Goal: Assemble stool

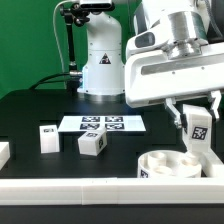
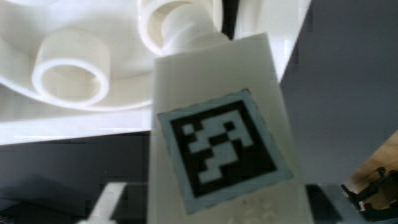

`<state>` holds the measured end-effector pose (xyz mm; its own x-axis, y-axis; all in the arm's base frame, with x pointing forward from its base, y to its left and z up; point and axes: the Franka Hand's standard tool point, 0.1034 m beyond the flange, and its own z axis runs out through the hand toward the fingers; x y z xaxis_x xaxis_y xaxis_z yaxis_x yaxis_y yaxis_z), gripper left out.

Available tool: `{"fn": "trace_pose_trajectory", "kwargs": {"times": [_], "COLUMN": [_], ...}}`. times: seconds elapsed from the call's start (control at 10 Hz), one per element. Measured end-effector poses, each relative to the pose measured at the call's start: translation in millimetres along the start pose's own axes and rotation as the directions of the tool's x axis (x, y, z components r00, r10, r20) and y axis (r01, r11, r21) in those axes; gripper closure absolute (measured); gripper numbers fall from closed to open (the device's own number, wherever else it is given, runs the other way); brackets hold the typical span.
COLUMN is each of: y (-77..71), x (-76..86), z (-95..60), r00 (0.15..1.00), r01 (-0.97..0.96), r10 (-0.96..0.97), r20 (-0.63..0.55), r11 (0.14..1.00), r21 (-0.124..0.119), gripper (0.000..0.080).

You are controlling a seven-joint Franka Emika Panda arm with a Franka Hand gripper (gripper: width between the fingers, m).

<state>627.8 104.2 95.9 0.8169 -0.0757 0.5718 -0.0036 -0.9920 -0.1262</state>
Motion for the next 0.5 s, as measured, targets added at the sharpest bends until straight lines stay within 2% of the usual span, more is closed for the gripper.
{"fn": "trace_pose_trajectory", "kwargs": {"times": [0.3, 0.5], "y": [4.4, 7.3], "x": [8.6, 8.2], "z": [-2.7, -2.1], "r00": [1.0, 1.0], "r01": [0.014, 0.017], "r10": [-0.014, -0.017], "r20": [0.013, 0.013], "r11": [1.0, 1.0], "r21": [-0.002, -0.005], "gripper": [0.0472, 0.0472]}}
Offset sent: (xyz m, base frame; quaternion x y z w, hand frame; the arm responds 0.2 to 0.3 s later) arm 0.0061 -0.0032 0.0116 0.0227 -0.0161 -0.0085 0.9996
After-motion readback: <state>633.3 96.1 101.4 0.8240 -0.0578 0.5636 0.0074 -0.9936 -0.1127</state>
